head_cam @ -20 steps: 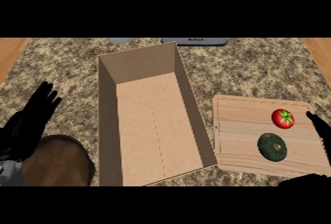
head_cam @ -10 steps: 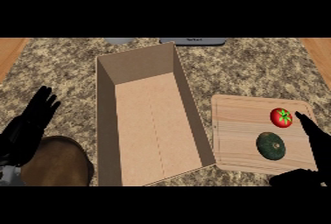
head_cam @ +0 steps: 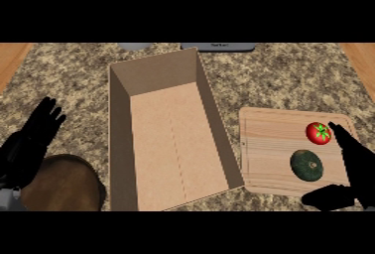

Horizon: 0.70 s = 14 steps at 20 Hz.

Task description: Pick the squash from the cutting board and place it in the cardboard box

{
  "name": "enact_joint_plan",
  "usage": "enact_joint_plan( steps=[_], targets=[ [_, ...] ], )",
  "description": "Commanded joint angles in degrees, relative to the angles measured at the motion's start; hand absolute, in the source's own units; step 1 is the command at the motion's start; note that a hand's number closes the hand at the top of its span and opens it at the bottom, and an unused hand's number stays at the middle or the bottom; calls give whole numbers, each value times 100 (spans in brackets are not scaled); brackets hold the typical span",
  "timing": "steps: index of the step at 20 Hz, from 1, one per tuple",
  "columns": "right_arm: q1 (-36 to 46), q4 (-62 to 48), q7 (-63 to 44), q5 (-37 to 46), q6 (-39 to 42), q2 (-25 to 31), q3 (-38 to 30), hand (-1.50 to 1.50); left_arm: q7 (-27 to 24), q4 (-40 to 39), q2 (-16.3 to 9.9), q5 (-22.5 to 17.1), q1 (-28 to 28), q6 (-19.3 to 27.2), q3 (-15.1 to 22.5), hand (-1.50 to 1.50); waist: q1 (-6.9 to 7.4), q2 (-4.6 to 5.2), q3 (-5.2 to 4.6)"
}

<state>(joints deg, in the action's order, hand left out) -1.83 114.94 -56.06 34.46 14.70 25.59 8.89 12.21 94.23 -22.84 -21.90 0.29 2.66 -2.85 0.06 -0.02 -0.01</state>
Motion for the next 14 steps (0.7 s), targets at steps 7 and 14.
enact_joint_plan(
  steps=[7, 14],
  targets=[
    [542, -942, -261, 625, 151, -638, 210, -150, 66, 279, 285, 284, 198, -112, -76, 0, 29, 1, 1],
    [420, -1057, -27, 480, 605, -442, -341, -150, 149, -201, 352, 268, -285, -316, -294, 0, -8, 4, 0]
  ],
)
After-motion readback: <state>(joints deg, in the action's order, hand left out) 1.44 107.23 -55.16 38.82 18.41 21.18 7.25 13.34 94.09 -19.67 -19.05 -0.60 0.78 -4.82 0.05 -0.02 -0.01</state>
